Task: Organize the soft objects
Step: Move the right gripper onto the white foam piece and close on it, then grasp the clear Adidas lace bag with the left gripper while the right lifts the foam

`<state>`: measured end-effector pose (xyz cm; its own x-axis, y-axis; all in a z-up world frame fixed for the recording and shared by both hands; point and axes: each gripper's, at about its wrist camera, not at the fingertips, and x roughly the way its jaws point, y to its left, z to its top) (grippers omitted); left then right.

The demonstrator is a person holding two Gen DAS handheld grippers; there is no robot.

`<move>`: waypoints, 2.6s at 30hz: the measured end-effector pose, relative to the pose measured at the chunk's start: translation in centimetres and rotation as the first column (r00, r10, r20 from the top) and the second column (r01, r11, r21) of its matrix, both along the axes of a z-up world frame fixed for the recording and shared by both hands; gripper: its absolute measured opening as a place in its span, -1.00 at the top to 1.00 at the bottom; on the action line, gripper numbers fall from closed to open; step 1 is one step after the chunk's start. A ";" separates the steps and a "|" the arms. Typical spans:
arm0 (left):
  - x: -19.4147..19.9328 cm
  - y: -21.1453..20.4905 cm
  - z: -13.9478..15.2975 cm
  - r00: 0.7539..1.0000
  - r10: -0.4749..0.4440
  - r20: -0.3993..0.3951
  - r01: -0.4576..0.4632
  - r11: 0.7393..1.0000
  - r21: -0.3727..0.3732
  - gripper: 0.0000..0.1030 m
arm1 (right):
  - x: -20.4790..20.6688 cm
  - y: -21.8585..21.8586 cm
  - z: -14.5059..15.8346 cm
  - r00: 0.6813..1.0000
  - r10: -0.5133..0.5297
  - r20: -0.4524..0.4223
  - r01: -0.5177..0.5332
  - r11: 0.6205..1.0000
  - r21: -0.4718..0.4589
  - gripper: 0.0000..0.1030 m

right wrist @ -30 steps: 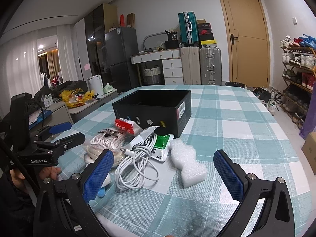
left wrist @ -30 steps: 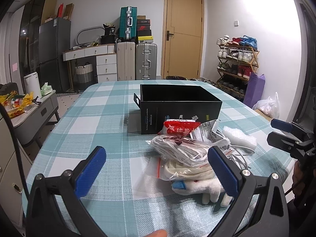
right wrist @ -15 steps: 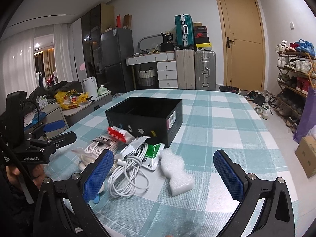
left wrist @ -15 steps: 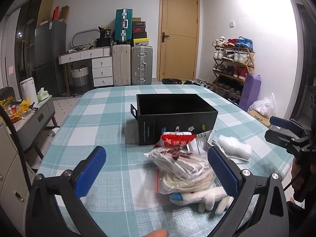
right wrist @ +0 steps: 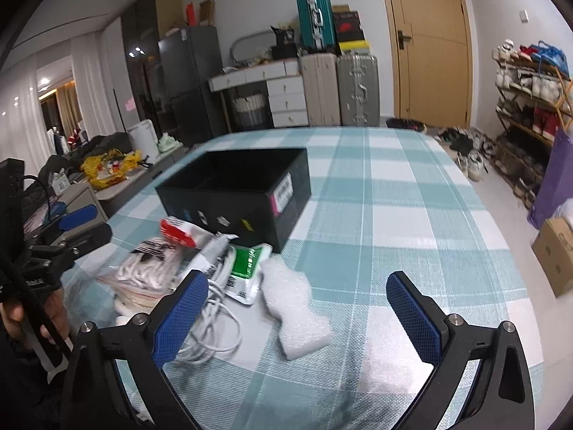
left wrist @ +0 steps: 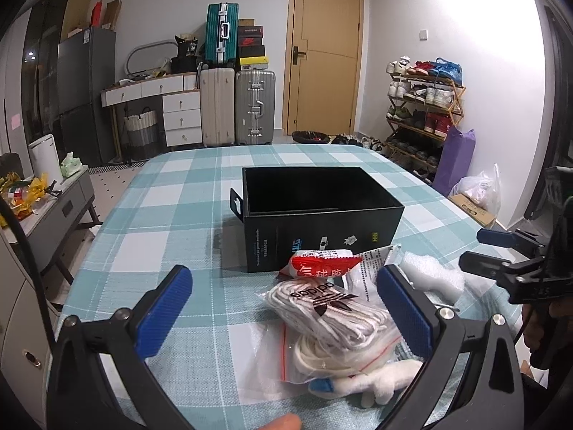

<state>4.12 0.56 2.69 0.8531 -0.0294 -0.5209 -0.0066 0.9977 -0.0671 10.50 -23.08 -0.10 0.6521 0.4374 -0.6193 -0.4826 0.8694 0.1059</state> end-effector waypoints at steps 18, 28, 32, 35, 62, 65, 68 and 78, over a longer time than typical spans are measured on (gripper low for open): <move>0.0 0.1 -0.9 1.000 -0.006 -0.029 0.006 1.000 0.014 -1.00 | 2.9 3.0 -3.4 0.992 0.019 -0.123 -0.036 0.991 -0.131 -0.46; 0.1 -0.6 -1.2 0.998 -0.026 -0.049 0.027 0.999 0.018 -1.00 | 2.6 3.3 -3.7 0.988 0.065 -0.138 -0.078 0.993 -0.090 0.27; 0.2 -0.6 -1.4 0.996 -0.051 -0.073 0.050 0.999 -0.015 -1.00 | 1.3 2.7 -2.8 0.997 0.051 -0.066 -0.057 0.994 -0.092 0.28; 0.3 -1.0 -1.4 0.994 -0.064 -0.086 0.063 0.998 -0.017 -1.00 | 0.5 1.9 -1.8 0.999 0.035 -0.027 -0.037 0.997 -0.069 0.28; 4.7 -1.2 -3.5 0.939 -0.019 -0.344 0.016 1.000 -0.011 -0.97 | -1.8 2.8 0.3 0.994 0.097 0.043 -0.095 0.994 -0.049 0.29; 4.8 -0.8 -3.6 0.934 -0.041 -0.354 0.026 0.999 -0.048 -0.77 | -1.8 3.0 0.3 0.994 0.103 0.043 -0.101 0.994 -0.049 0.29; 5.1 -0.7 -4.0 0.922 -0.066 -0.381 0.035 0.995 -0.089 -0.52 | -1.9 3.2 0.3 0.993 0.106 0.045 -0.103 0.993 -0.052 0.29; 4.1 -0.6 -3.8 0.928 -0.099 -0.358 0.056 0.990 -0.129 0.29 | -2.2 3.3 0.6 0.993 0.107 0.052 -0.104 0.993 -0.051 0.29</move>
